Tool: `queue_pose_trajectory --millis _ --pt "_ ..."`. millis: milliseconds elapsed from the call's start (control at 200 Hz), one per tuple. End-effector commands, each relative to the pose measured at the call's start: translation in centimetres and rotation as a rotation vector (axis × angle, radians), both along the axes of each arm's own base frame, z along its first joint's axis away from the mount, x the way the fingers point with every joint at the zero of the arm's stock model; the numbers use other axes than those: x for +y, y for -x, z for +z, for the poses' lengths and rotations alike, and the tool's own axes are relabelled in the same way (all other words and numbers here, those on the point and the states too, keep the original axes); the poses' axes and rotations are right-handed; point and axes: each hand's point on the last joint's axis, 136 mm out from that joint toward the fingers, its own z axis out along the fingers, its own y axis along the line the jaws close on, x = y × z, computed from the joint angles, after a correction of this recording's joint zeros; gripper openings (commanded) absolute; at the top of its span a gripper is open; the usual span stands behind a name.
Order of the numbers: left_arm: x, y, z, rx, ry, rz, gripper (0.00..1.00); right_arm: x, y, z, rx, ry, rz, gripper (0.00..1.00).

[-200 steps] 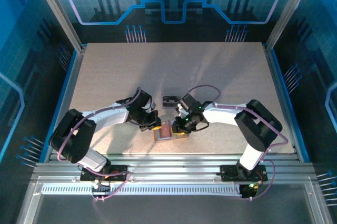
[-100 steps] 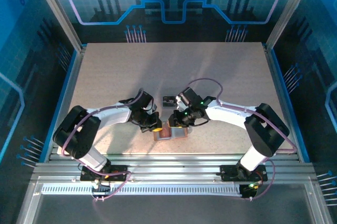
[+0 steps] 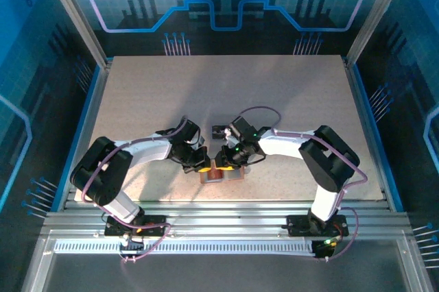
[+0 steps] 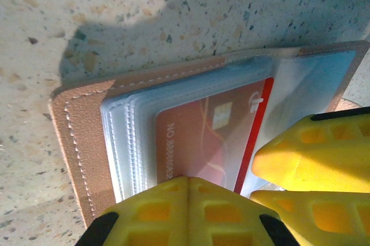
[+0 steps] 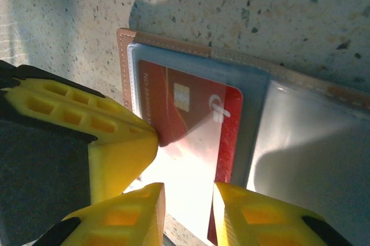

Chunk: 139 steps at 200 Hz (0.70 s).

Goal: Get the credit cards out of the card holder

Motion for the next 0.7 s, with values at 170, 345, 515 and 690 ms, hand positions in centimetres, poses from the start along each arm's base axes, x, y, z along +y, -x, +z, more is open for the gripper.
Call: queue_pose_trajectory --millis 170,345,515,690 --pt "0.5 0.9 -0.3 0.004 -0.033 -0.029 0.01 0.7 0.1 -0.4 0.022 -0.033 0.002 0.27" --pt "0.6 0.9 -0.3 0.002 -0.031 -0.027 0.01 0.0 0.2 -1.0 0.022 0.013 0.003 0.27" --pt "0.6 0.9 -0.1 -0.002 -0.032 -0.025 0.01 -0.7 0.4 -1.7 0.021 0.064 0.007 0.27" --pt "0.6 0.9 -0.1 -0.002 -0.032 -0.025 0.01 -1.1 0.5 -1.7 0.014 0.088 0.014 0.28"
